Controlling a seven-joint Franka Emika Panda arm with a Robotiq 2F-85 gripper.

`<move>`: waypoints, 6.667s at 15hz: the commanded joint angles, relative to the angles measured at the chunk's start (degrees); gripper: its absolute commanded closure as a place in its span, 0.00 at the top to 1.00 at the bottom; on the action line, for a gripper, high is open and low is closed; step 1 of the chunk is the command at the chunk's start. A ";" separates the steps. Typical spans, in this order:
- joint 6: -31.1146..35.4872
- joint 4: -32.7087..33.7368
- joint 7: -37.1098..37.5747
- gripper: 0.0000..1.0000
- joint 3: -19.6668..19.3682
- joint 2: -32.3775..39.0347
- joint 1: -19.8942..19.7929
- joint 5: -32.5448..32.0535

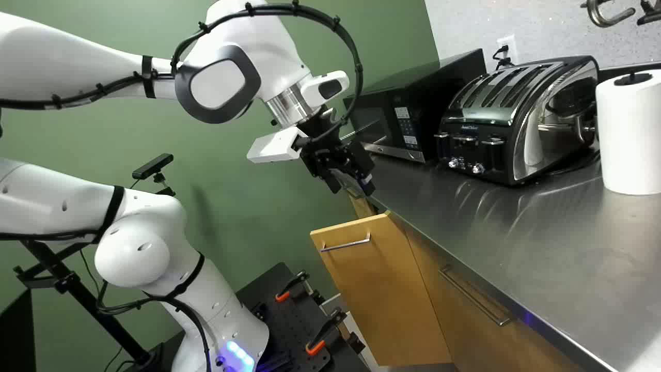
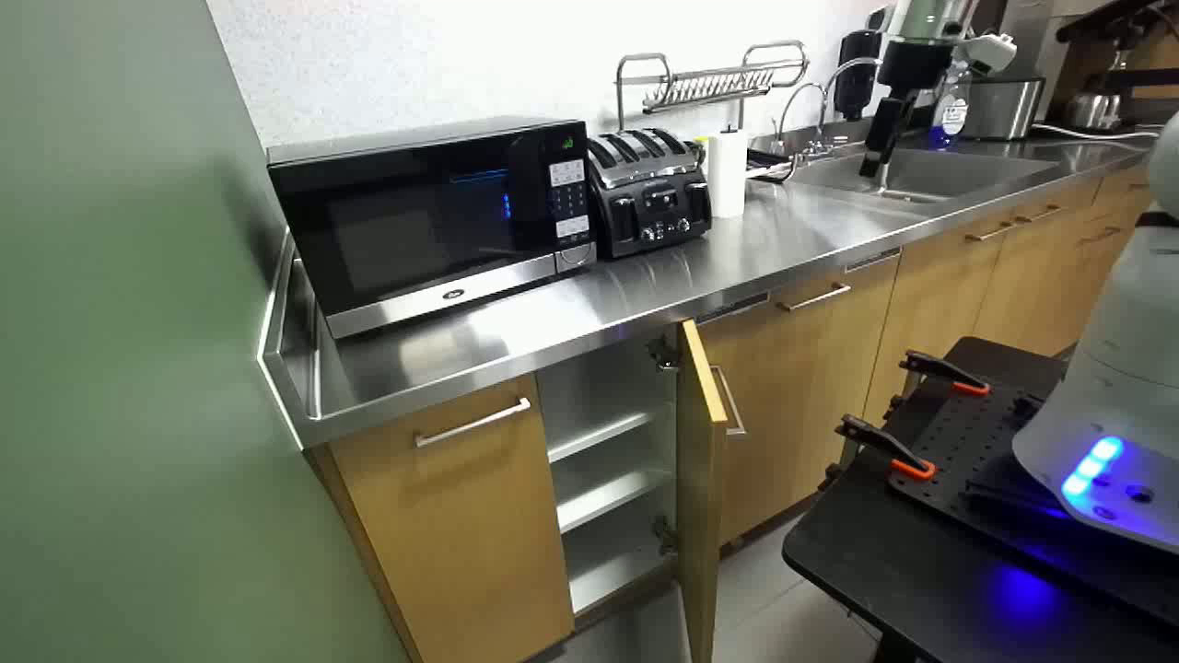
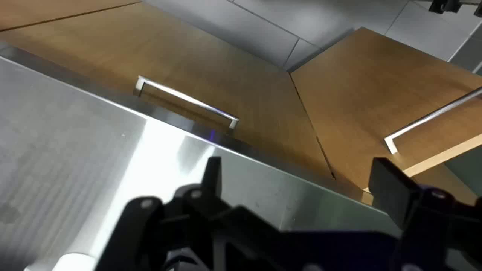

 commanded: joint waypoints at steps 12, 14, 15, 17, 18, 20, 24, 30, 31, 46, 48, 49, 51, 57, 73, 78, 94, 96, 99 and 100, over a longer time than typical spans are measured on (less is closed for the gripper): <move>-2.29 -1.49 6.67 1.00 2.92 3.19 2.35 11.46; -4.52 -1.59 6.99 1.00 4.13 4.16 3.40 12.68; -5.11 -1.62 6.53 1.00 4.74 4.16 3.47 12.33; -3.89 -1.63 5.60 1.00 4.66 4.11 2.88 11.93; -3.93 -1.63 5.62 1.00 4.90 4.36 3.05 11.95; -3.94 -1.63 5.62 1.00 4.99 4.48 3.08 11.96; -1.56 -1.60 9.41 1.00 6.35 8.35 3.57 12.93; 6.27 -1.67 10.75 0.60 6.41 19.13 8.59 26.03; 7.04 -1.68 9.12 0.53 6.03 21.01 10.18 30.37; 14.87 -1.33 -0.79 0.01 17.00 37.42 10.83 51.11; 14.71 -0.88 -2.34 0.00 17.45 38.26 10.85 54.61; 14.69 -0.76 -2.87 0.00 18.15 38.80 10.91 57.15; 13.90 -0.33 -4.88 0.00 19.59 40.44 11.23 64.54; 14.18 0.37 -14.73 0.00 22.71 45.59 13.05 87.68; 1.40 11.72 -48.87 0.00 25.25 65.29 19.18 134.30; 1.39 17.80 -49.44 0.00 24.24 68.68 21.00 138.62; 5.66 17.25 -53.39 0.00 23.86 62.91 25.51 137.78; 8.32 12.42 -53.08 0.00 24.48 56.86 26.28 134.96; 15.83 7.21 -48.40 0.00 26.85 48.95 26.90 130.76; 19.30 6.09 -45.14 0.00 27.93 46.91 27.11 128.95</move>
